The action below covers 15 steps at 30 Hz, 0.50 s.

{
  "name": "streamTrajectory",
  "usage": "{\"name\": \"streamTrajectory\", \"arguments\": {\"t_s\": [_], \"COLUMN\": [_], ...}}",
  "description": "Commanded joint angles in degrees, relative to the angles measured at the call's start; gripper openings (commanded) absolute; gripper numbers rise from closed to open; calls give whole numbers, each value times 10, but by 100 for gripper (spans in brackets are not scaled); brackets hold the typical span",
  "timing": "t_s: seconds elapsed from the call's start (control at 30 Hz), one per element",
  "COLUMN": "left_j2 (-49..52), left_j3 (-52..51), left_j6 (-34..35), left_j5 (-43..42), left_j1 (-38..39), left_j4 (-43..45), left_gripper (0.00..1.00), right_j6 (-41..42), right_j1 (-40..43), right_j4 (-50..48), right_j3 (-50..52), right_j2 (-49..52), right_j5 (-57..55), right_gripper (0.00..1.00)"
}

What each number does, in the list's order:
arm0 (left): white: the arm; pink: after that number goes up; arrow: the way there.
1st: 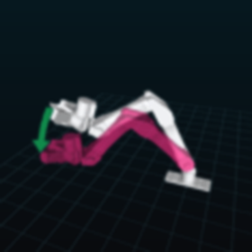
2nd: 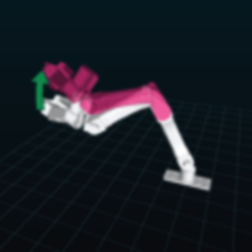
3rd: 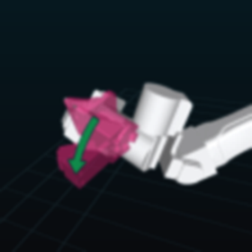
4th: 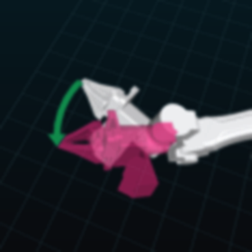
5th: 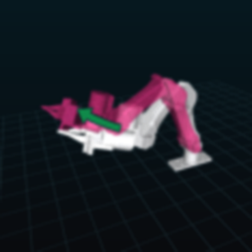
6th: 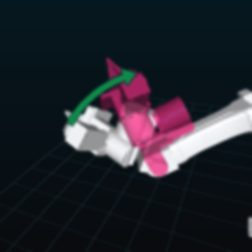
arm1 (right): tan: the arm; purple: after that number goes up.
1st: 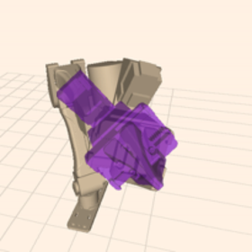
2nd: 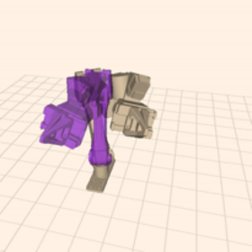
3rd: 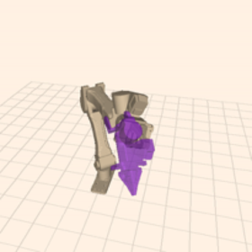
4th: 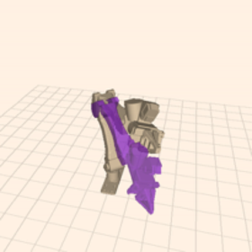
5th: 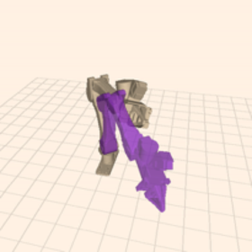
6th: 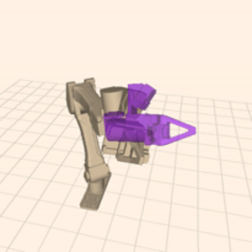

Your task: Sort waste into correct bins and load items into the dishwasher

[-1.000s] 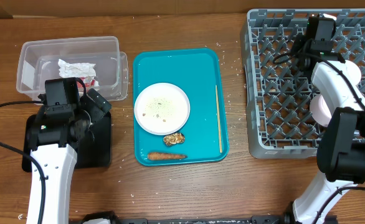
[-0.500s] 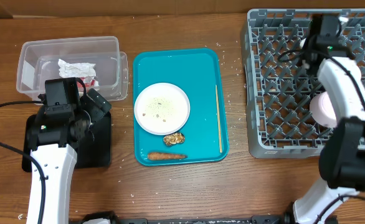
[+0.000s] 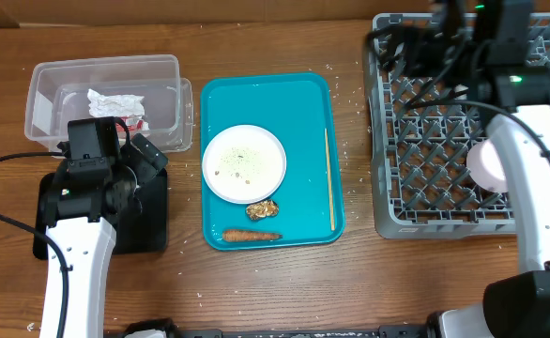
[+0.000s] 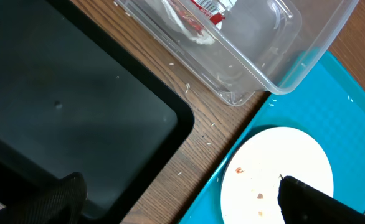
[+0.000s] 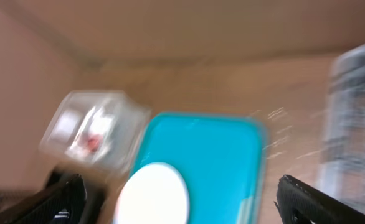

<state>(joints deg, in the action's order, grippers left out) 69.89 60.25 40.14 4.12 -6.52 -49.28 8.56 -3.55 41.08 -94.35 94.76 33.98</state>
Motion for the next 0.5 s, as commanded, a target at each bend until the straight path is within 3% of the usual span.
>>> {"name": "streamTrajectory", "arguments": {"t_s": [0.0,0.2,0.47], "left_j2": [-2,-2,-2], "left_j3": [6,6,6], "left_j6": [3,4,4], "left_j5": [-1,-1,-1], "left_j1": [-2,-2,-2], "left_j4": [0,0,0], "left_gripper": [100,100,100], "right_j6": [-32,-32,4], "right_j1": [-54,-147,-210], "right_j4": [34,100,106], "right_j3": [6,6,6], "right_j2": [16,78,170], "right_j5": [20,-125,-162], "right_gripper": [100,100,100]}}
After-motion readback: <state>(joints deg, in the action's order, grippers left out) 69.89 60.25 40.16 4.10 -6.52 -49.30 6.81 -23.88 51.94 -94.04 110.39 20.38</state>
